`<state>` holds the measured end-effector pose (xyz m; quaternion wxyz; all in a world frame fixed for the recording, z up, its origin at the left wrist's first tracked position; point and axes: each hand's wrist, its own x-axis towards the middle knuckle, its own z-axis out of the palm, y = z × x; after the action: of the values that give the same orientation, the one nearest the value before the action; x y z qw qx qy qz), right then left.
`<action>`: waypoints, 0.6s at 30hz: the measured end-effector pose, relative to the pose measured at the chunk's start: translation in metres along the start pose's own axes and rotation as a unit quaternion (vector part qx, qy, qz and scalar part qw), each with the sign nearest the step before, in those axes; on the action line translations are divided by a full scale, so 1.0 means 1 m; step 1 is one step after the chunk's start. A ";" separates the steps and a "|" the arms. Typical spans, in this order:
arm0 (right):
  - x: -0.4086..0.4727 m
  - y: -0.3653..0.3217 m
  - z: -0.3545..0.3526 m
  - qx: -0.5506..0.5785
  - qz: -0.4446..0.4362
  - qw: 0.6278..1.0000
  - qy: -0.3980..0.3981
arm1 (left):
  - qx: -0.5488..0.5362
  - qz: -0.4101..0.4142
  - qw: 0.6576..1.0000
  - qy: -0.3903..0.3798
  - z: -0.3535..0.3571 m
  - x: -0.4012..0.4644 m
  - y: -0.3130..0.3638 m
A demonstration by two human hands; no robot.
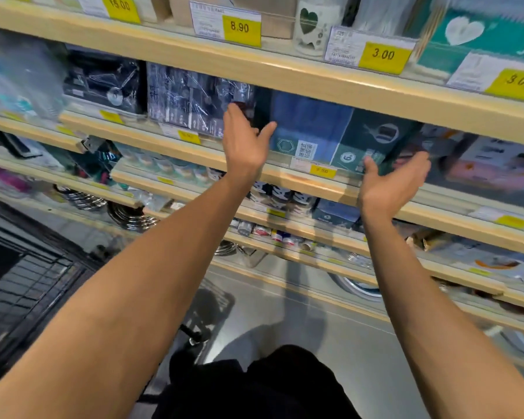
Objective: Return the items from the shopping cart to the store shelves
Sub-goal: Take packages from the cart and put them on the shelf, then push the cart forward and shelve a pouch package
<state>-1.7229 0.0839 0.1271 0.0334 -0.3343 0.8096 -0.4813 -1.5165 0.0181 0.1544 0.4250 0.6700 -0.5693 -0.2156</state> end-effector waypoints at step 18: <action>-0.310 -0.058 0.080 0.064 -0.221 0.808 -0.542 | -0.070 -0.266 0.960 -0.049 -0.196 -0.172 -0.263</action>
<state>-1.4233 0.1834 0.0474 0.3804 -0.7079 0.5319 -0.2669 -1.2571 0.2417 0.0134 0.3700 0.7542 -0.3742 -0.3928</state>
